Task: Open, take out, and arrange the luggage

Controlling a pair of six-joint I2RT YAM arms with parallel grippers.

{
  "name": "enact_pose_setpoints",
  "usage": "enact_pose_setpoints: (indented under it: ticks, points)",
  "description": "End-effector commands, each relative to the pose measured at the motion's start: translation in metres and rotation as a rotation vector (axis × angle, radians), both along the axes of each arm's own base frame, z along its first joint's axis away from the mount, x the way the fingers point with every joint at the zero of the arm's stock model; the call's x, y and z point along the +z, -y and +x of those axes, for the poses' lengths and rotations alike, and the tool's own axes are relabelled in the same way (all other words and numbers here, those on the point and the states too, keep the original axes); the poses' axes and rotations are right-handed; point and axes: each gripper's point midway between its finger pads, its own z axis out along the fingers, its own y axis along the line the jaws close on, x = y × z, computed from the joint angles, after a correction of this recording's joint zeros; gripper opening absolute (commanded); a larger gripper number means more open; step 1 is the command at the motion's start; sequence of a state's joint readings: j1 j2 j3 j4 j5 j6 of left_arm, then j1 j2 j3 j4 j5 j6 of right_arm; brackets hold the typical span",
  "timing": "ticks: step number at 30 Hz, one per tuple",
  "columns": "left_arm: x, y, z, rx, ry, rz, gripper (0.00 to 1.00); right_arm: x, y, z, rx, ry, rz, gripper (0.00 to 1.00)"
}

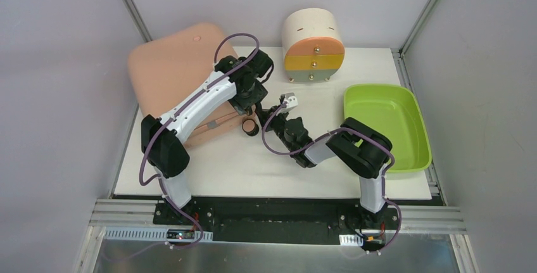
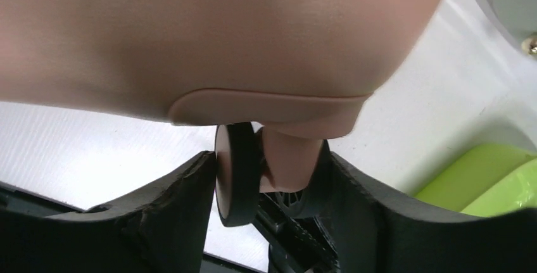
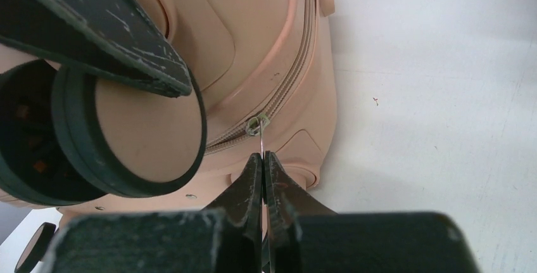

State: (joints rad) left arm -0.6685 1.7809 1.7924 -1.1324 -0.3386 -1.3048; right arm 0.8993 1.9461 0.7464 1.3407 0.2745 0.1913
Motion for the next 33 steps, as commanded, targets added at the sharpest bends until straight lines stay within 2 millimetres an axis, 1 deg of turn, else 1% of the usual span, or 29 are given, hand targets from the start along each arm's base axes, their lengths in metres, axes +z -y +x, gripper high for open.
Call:
enact_pose_setpoints:
  ticks: [1,2,3,4,5,6,9,12,15,18,20,23,27,31,33]
  points:
    - [-0.004,-0.001,-0.006,0.000,-0.025,0.009,0.51,0.008,0.014,0.013,-0.093,0.031,0.033,0.00]
    - [-0.003,-0.001,-0.006,-0.004,-0.022,0.011,0.37,0.008,0.012,0.012,-0.088,0.036,0.027,0.00]
    - [-0.002,-0.002,-0.007,-0.014,-0.022,0.013,0.30,0.010,0.010,0.010,-0.077,0.045,0.022,0.00]
    - [-0.002,-0.003,-0.008,-0.023,-0.022,0.016,0.16,0.010,0.007,0.008,-0.065,0.052,0.012,0.00]
    - [0.001,-0.005,-0.012,-0.031,-0.021,0.016,0.05,0.011,0.005,0.006,-0.056,0.063,0.001,0.00]
    - [0.001,-0.008,-0.016,-0.035,-0.023,0.016,0.00,0.013,0.004,0.005,-0.054,0.072,-0.003,0.00]
    - [-0.002,-0.018,-0.034,-0.038,-0.041,0.017,0.00,0.015,0.005,0.003,-0.059,0.076,-0.004,0.00]
    - [-0.007,-0.028,-0.055,-0.086,-0.055,0.050,0.00,0.016,0.009,-0.001,-0.056,0.087,-0.023,0.00]
    - [-0.011,-0.043,-0.077,-0.110,-0.063,0.071,0.00,0.014,0.013,-0.007,-0.048,0.109,-0.068,0.00]
    - [-0.014,-0.058,-0.098,-0.134,-0.056,0.084,0.00,0.012,0.022,-0.007,-0.075,0.119,-0.100,0.00]
    - [-0.018,-0.066,-0.111,-0.147,-0.058,0.090,0.00,0.011,0.024,-0.007,-0.081,0.120,-0.105,0.00]
    - [-0.017,-0.077,-0.124,-0.178,-0.040,0.099,0.00,0.013,0.026,-0.007,-0.086,0.126,-0.110,0.00]
    - [-0.019,-0.089,-0.139,-0.228,-0.031,0.107,0.00,0.022,0.034,-0.001,-0.139,0.123,-0.080,0.00]
    - [-0.017,-0.098,-0.150,-0.313,-0.017,0.122,0.00,0.033,0.027,0.008,-0.129,0.115,-0.032,0.00]
    - [-0.016,-0.101,-0.155,-0.345,-0.003,0.123,0.00,0.040,0.025,0.015,-0.143,0.143,-0.046,0.00]
